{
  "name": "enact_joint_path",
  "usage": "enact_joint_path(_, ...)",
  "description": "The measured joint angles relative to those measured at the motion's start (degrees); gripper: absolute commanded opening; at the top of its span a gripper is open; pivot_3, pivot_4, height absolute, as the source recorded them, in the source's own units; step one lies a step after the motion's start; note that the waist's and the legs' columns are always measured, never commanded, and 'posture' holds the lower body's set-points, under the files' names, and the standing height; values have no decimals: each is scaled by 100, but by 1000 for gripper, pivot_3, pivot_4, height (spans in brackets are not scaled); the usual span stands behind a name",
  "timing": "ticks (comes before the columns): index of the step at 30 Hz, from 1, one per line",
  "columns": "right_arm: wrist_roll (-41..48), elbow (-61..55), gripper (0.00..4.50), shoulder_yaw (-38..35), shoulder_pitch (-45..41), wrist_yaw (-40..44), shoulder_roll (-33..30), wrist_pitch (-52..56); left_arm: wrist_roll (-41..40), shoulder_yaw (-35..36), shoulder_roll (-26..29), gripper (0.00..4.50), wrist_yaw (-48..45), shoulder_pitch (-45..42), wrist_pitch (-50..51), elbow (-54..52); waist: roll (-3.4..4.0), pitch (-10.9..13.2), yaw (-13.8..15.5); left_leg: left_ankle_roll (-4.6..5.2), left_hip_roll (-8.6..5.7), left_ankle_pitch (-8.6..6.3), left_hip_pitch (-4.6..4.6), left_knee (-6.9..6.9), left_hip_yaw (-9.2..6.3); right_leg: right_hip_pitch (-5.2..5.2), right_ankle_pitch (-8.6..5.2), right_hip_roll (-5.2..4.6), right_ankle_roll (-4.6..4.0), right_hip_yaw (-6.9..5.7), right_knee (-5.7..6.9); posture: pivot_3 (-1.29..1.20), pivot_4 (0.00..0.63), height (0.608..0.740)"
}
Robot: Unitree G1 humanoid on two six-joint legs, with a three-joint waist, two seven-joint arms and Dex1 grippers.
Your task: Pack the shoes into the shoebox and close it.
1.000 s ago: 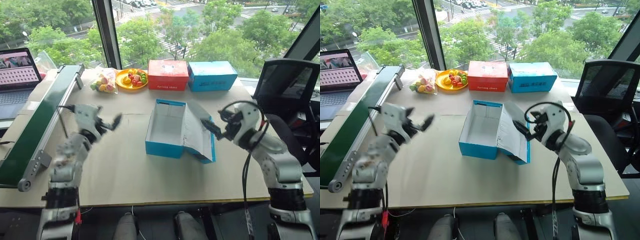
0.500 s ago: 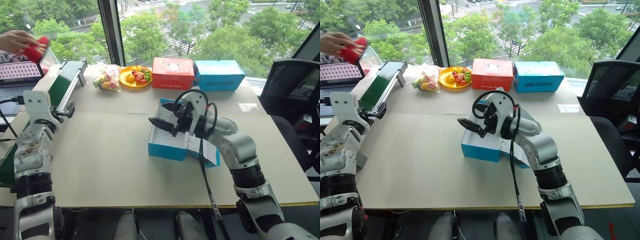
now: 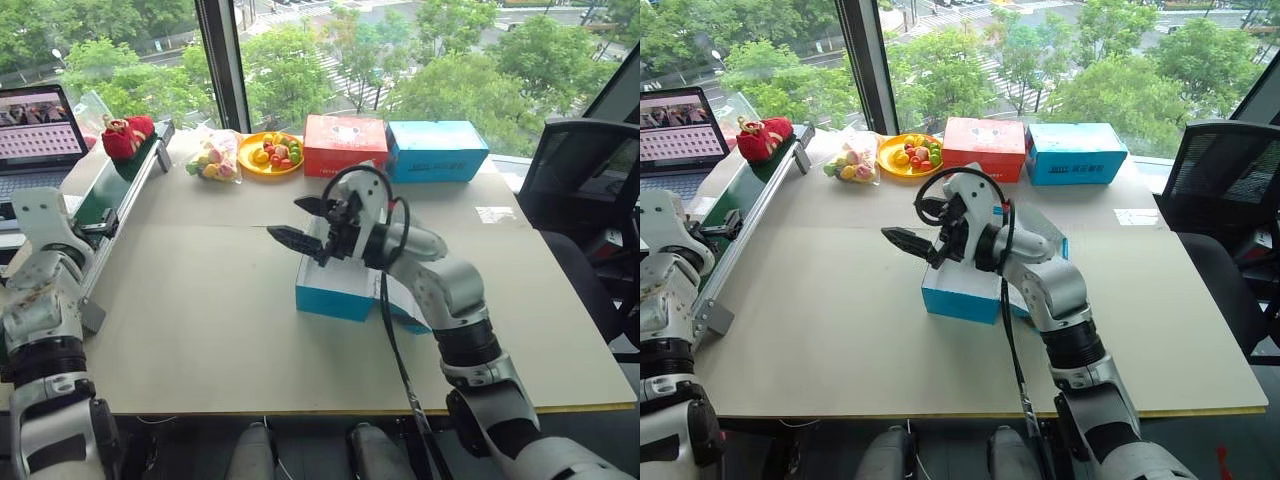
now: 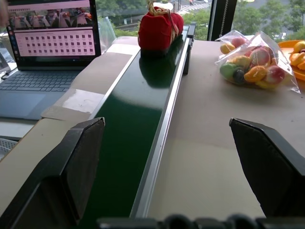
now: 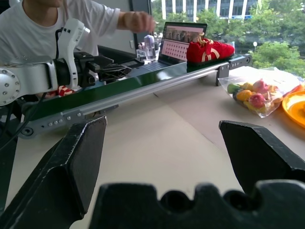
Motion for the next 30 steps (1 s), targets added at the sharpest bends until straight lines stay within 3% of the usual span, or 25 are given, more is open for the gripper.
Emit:
enact_joint_path(11,-341,94,4478,332,27,58,-52,-39,336,-314,530,4500,-498,-763,-934,2266,-6,-4,36,-1,1,1,-34,-1,-1,-39,1,-1,-4,-10,5,0,150,740)
enact_joint_path(17,-352,-30,4478,322,173,17,-100,-11,408,-365,744,4500,-1238,-853,-1712,3285,-7,-4,55,-3,3,2,-56,-2,1,-62,3,-2,-8,-16,7,0,150,740)
enact_joint_path(30,-339,-161,4478,273,265,-48,-165,252,316,-173,1112,4500,-1616,-659,-2307,3964,-15,-8,64,-4,8,2,-55,-1,0,-63,4,-2,-12,-25,11,0,150,740)
